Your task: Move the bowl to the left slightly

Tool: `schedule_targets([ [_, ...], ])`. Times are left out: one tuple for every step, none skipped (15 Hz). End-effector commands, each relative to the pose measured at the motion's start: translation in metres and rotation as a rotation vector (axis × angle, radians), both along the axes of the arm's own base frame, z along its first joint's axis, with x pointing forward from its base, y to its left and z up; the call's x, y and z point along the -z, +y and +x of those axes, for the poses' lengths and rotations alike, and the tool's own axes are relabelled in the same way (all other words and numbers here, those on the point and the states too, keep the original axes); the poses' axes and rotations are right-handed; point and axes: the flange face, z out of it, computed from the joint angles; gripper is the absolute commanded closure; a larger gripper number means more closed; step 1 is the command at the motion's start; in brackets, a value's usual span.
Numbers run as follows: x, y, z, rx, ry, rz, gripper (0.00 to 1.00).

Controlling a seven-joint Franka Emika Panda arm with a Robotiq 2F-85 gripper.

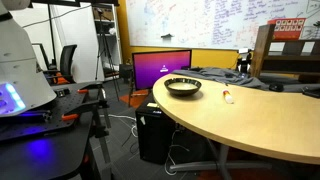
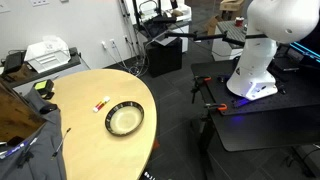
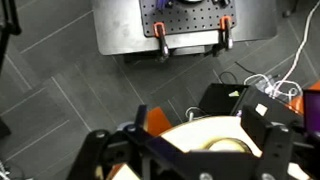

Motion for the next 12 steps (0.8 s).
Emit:
schedule_targets([
  [0.000,0.000,0.000,0.000,0.001,0.000,0.00],
  [0.000,0.000,0.000,0.000,0.001,0.000,0.00],
  [0.000,0.000,0.000,0.000,0.001,0.000,0.00],
  [-0.001,0.000,0.000,0.000,0.001,0.000,0.00],
  [-0.001,0.000,0.000,0.000,0.001,0.000,0.00],
  [0.002,0.001,0.009,-0.059,-0.021,-0.010,0.00],
  [0.004,0.003,0.018,-0.109,-0.029,-0.012,0.00],
  [0.009,0.006,0.033,-0.188,-0.049,-0.035,0.00],
  [0.014,0.010,0.050,-0.234,-0.075,-0.055,0.00],
  [0.022,0.015,0.068,-0.288,-0.106,-0.066,0.00],
  [0.030,0.021,0.088,-0.340,-0.141,-0.079,0.00],
  [0.039,0.027,0.107,-0.396,-0.174,-0.089,0.00],
])
